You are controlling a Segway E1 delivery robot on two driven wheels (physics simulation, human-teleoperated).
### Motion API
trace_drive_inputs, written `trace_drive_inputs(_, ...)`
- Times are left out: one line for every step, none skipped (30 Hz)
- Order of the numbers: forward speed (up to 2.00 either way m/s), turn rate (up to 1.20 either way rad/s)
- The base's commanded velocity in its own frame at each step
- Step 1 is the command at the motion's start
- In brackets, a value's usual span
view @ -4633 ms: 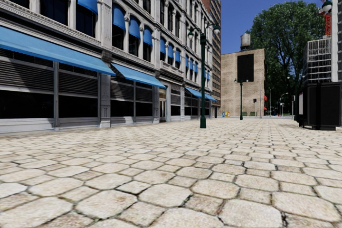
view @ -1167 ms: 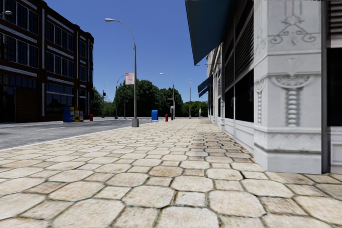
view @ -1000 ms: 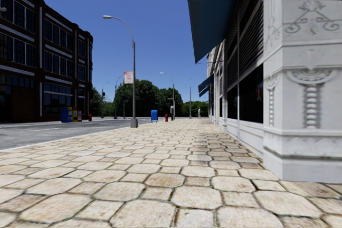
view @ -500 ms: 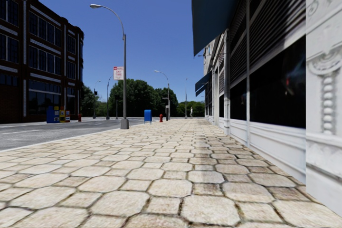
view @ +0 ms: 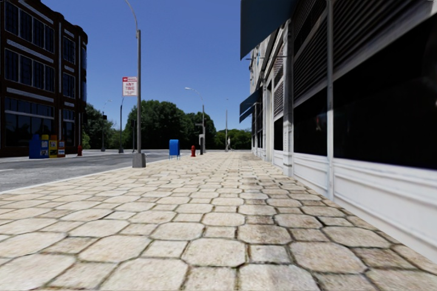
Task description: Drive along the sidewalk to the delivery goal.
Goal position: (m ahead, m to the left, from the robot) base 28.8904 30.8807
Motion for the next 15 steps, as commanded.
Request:
trace_drive_inputs(2.0,-0.28)
trace_drive_inputs(2.0,-0.29)
trace_drive_inputs(2.0,-0.3)
trace_drive_inputs(2.0,-0.3)
trace_drive_inputs(2.0,-0.3)
trace_drive_inputs(2.0,-0.3)
trace_drive_inputs(2.0,-0.3)
trace_drive_inputs(2.0,-0.28)
trace_drive_inputs(2.0,-0.28)
trace_drive_inputs(2.0,0.0)
trace_drive_inputs(2.0,0.0)
trace_drive_inputs(2.0,0.0)
trace_drive_inputs(2.0,0.0)
trace_drive_inputs(2.0,0.0)
trace_drive_inputs(2.0,0.0)
